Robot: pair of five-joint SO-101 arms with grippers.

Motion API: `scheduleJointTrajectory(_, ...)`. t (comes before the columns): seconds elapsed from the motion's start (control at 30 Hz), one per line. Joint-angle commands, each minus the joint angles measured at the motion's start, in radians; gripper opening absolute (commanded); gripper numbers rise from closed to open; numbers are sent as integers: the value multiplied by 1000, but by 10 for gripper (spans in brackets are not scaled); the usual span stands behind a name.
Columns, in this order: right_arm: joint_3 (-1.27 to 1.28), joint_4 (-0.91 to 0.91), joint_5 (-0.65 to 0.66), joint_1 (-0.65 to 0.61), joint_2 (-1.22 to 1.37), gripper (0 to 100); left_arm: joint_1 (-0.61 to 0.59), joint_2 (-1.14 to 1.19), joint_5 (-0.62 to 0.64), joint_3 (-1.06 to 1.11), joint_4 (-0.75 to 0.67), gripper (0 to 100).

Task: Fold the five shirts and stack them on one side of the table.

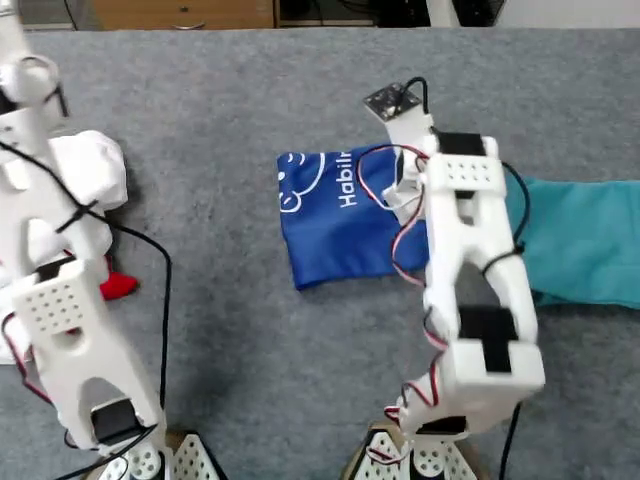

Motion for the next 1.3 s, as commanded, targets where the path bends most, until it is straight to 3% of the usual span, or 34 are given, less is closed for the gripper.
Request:
scheduleJointTrajectory(0.0, -94, 21, -2, 58, 97, 26, -46, -105, -9, 63, 14, 18)
scheduleJointTrajectory(0.17, -173, 23, 26, 176, 240, 26, -48, -137, -9, 127, 12, 18)
scheduleJointTrajectory(0.4, -320, 68, 58, 236, 329, 26, -35, -133, -3, 130, 12, 18)
scheduleJointTrajectory(0.8, -579, 336, 52, 139, 328, 26, -29, -131, -3, 130, 12, 18)
scheduleJointTrajectory(0.93, -639, 408, -80, 139, 326, 49, -34, -131, -8, 130, 12, 18)
scheduleJointTrajectory(1.13, -700, 517, -443, 67, 334, 288, -35, -130, -8, 132, 12, 18)
scheduleJointTrajectory(1.27, -704, 496, -509, 22, 372, 336, -35, -130, -8, 132, 12, 18)
